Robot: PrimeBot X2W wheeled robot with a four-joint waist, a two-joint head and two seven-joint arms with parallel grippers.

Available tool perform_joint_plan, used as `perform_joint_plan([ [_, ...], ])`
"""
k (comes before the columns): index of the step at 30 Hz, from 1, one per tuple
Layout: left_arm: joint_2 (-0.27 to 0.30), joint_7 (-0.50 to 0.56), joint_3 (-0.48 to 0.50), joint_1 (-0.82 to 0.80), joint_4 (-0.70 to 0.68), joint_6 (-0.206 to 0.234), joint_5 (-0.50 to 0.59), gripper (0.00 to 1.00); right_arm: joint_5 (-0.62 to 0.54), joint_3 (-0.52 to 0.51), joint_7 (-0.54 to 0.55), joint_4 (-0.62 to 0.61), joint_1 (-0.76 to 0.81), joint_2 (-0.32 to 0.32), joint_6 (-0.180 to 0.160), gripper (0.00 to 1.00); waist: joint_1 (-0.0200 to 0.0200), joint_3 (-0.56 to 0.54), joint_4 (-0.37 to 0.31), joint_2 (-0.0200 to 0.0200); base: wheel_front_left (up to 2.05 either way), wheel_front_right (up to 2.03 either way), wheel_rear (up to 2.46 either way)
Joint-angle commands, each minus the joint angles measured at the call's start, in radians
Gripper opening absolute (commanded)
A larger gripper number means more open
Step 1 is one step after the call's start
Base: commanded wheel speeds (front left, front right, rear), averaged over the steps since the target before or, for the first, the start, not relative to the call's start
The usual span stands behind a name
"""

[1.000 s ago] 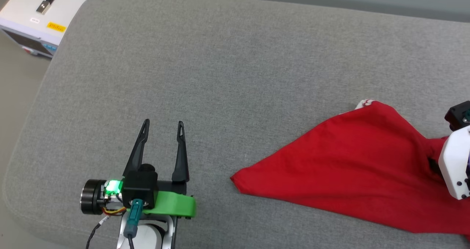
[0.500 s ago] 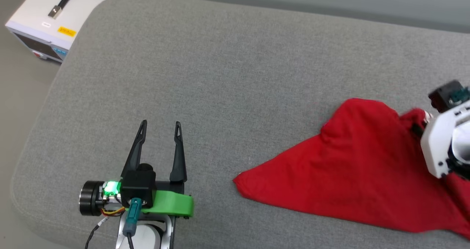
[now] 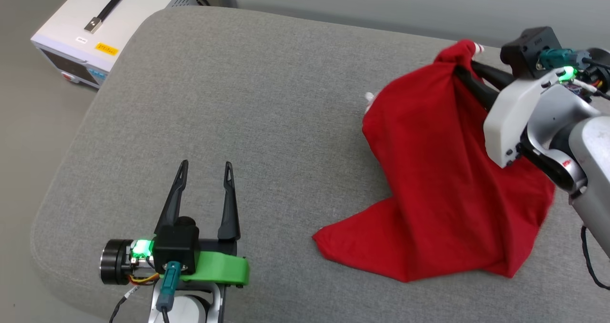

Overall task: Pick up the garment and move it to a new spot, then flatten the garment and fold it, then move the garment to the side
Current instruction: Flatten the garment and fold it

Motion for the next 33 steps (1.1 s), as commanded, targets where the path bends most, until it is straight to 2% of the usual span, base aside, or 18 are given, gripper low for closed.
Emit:
perform_joint_plan([
  [1,-0.001,-0.006,0.005,0.009,-0.006,0.002,0.011,1.00,-0.014,0.003,-0.027,0.009,-0.027,0.009,-0.001,0.00,-0.0001,0.007,0.009,0.0000,0.00,0.00,0.00],
  [6,-0.001,-0.006,0.012,0.014,-0.011,0.006,0.011,1.00,-0.027,0.005,-0.090,0.074,-0.032,0.018,-0.001,0.00,-0.0001,0.014,0.009,0.0000,0.00,0.00,0.00],
  [13,-0.007,-0.006,0.007,0.016,0.000,0.005,0.011,1.00,0.001,-0.027,-0.137,0.160,0.076,-0.048,-0.001,0.00,-0.0001,0.006,-0.009,0.0000,0.00,0.00,0.00],
  [17,-0.009,-0.006,0.008,0.024,0.005,0.007,0.010,1.00,0.027,-0.082,-0.167,0.187,0.184,-0.084,-0.001,0.00,-0.0001,-0.005,-0.027,0.0000,0.00,0.00,0.00],
  [23,-0.013,-0.006,0.003,0.029,0.010,0.003,0.010,1.00,0.051,-0.200,-0.181,0.225,0.399,-0.091,-0.001,0.00,-0.0001,-0.016,-0.037,0.0000,0.00,0.00,0.00],
  [27,-0.013,-0.006,-0.007,0.033,0.019,-0.006,0.012,1.00,0.056,-0.281,-0.187,0.275,0.530,-0.086,-0.001,0.00,-0.0001,-0.024,-0.035,0.0000,0.00,0.00,0.00],
  [33,-0.008,-0.006,-0.008,0.049,0.029,-0.010,0.015,1.00,0.035,-0.386,-0.191,0.313,0.660,-0.045,-0.001,0.00,-0.0001,-0.051,-0.045,0.0000,0.00,0.00,0.00],
])
